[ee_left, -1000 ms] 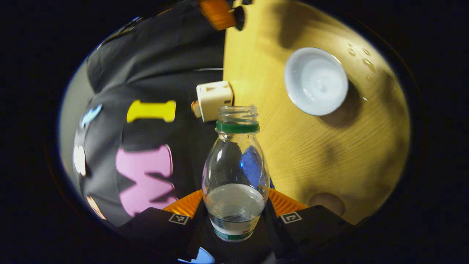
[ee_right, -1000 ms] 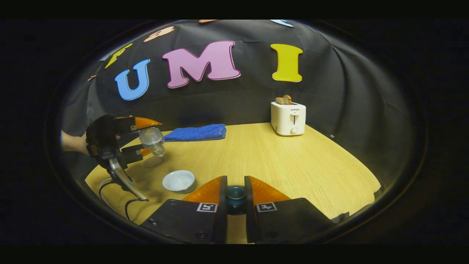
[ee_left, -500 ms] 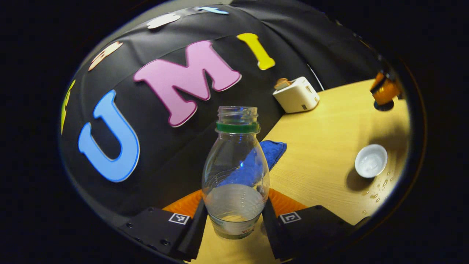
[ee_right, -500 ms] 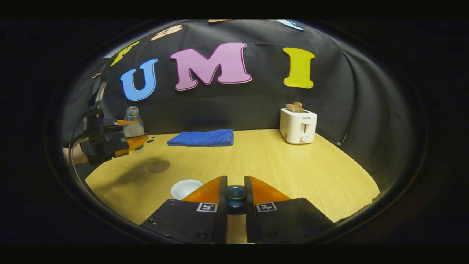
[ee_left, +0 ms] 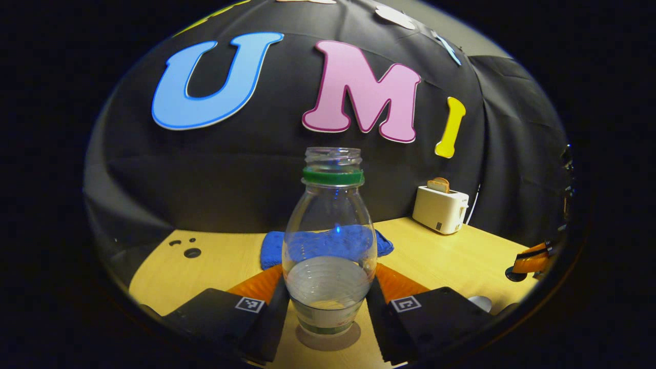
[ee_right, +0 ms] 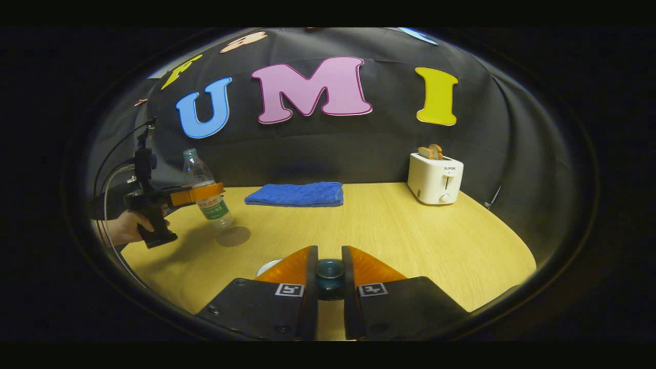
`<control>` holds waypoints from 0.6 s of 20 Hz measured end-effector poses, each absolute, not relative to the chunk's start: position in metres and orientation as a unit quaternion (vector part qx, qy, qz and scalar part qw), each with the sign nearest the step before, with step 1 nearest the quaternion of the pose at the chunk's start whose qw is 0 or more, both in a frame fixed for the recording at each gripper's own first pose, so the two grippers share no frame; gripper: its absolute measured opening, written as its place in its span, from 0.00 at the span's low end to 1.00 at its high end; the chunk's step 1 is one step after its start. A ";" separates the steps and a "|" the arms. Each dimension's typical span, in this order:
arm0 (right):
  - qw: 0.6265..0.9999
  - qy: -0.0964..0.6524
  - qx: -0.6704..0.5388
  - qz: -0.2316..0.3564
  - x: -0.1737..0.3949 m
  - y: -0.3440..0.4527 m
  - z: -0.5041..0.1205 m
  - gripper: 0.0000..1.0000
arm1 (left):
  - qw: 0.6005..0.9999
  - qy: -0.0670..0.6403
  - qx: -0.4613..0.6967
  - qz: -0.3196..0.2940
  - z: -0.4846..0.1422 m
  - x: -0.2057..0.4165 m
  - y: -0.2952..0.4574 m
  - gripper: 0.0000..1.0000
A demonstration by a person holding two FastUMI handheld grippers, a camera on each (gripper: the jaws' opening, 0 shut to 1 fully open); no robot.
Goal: Open the teacup lid with one hand, grasp the water bottle and pour water into the teacup with the other hand; after pouring, place the water bottle on the coaster and then close the teacup lid.
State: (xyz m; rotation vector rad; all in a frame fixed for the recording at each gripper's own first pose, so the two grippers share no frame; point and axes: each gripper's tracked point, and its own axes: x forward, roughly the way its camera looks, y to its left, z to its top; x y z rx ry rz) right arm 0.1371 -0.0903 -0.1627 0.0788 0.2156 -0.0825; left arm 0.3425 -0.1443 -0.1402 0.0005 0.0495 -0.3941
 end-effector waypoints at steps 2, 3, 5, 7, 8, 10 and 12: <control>0.993 0.107 0.043 -0.037 0.140 -0.083 -0.162 0.23 | 0.980 0.027 -0.012 -0.198 -0.143 0.344 -0.146 0.75; 0.993 0.106 0.043 -0.036 0.141 -0.080 -0.162 0.23 | 0.980 0.031 -0.013 -0.197 -0.145 0.345 -0.147 0.75; 0.993 0.107 0.043 -0.035 0.141 -0.078 -0.163 0.23 | 0.980 0.042 -0.007 -0.195 -0.153 0.342 -0.148 0.75; 0.993 0.106 0.045 -0.035 0.140 -0.078 -0.162 0.24 | 0.979 0.046 0.003 -0.197 -0.155 0.344 -0.146 0.75; 0.993 0.104 0.047 -0.036 0.139 -0.079 -0.162 0.24 | 0.980 0.036 0.006 -0.198 -0.152 0.345 -0.147 0.75; 0.992 0.105 0.051 -0.038 0.139 -0.079 -0.163 0.19 | 0.980 0.035 0.010 -0.197 -0.154 0.347 -0.146 0.76; 0.992 0.107 0.056 -0.037 0.139 -0.078 -0.165 0.23 | 0.980 0.035 0.012 -0.194 -0.155 0.347 -0.146 0.78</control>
